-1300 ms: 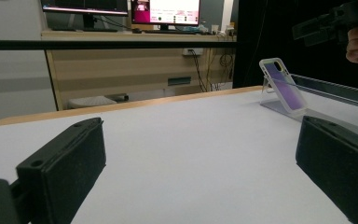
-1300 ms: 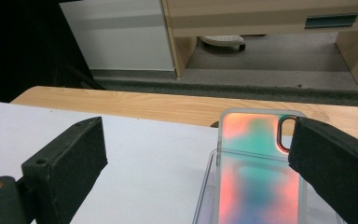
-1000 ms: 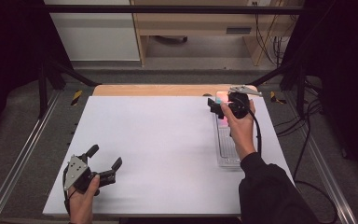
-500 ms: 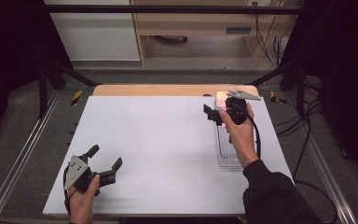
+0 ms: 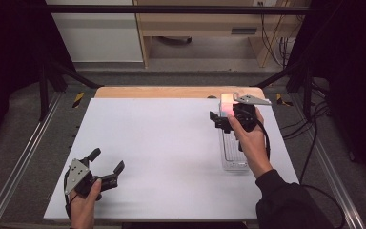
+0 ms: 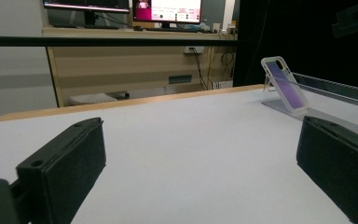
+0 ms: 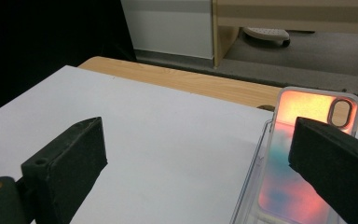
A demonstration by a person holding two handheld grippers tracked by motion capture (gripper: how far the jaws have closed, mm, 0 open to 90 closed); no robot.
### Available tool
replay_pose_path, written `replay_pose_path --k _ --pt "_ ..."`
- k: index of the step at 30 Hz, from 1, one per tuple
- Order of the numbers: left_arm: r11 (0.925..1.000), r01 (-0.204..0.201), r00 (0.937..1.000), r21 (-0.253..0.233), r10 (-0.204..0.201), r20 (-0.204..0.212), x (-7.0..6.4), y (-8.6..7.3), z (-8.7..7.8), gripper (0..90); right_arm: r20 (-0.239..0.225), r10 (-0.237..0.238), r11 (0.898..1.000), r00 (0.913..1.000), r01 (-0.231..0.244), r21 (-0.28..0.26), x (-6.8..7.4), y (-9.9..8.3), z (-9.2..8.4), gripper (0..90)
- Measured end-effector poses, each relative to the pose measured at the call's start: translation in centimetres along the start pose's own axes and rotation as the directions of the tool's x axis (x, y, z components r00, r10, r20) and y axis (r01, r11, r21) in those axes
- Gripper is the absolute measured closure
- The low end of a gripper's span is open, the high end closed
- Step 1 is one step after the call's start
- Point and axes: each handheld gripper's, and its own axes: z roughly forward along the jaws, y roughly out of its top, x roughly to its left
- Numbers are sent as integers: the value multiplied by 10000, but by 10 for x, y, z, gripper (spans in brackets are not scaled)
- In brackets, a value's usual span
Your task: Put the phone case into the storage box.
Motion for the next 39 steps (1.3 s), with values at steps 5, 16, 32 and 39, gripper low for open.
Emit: replay_pose_path --k 5,16,32,39 --pt "10000 18 10000 1 -18 -15 0 0 0 7 -87 -105 9999 9999 106 91 2 -1 -4 44" --pt "10000 51 10000 -27 -52 -17 0 0 0 7 -186 -160 9994 9997 166 301 2 -11 -11 45" --pt "10000 7 10000 10 -7 -29 0 0 -1 7 -416 -140 9999 9990 143 86 -3 -22 -28 49" --pt "10000 39 10000 -55 -39 -31 1 0 -1 7 -365 -35 10000 9993 32 -82 -7 -28 -37 49"
